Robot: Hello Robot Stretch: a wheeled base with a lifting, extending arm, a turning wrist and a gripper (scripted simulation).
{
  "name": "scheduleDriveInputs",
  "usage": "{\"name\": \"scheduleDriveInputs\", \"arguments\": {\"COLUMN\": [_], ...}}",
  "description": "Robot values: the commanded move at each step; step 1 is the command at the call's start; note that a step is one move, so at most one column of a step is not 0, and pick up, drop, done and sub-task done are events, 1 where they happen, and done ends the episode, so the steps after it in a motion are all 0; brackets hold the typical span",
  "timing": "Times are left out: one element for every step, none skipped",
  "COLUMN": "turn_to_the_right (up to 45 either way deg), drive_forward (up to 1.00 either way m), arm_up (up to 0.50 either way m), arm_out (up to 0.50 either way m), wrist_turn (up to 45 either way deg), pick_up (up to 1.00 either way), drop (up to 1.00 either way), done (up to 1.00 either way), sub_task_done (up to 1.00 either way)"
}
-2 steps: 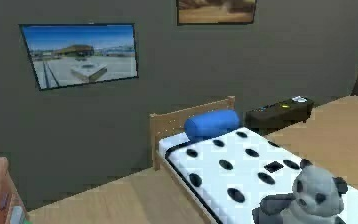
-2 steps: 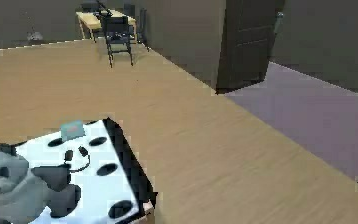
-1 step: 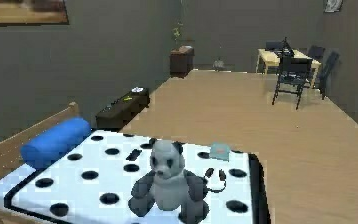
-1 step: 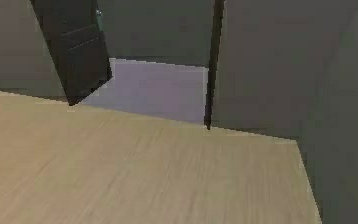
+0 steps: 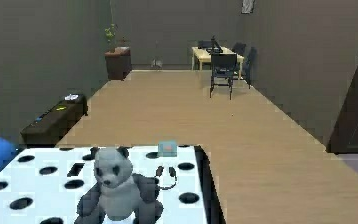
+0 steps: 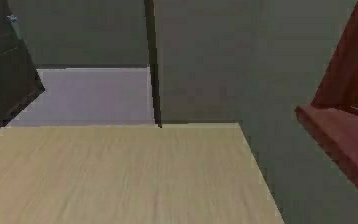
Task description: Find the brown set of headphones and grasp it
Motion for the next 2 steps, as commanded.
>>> {"name": "scheduleDriveInputs", "arguments": {"turn_to_the_right": [0.0,-45.0], "drive_forward": [0.15,0.00], "arm_up": [0.00,0.00], "arm_out": [0.00,0.00], "wrist_turn": [0.0,0.0], "pick_up": [0.00,0.00], "drop": [0.00,0.00], "done": [0.00,0.00], "sub_task_done": [0.00,0.00]}}
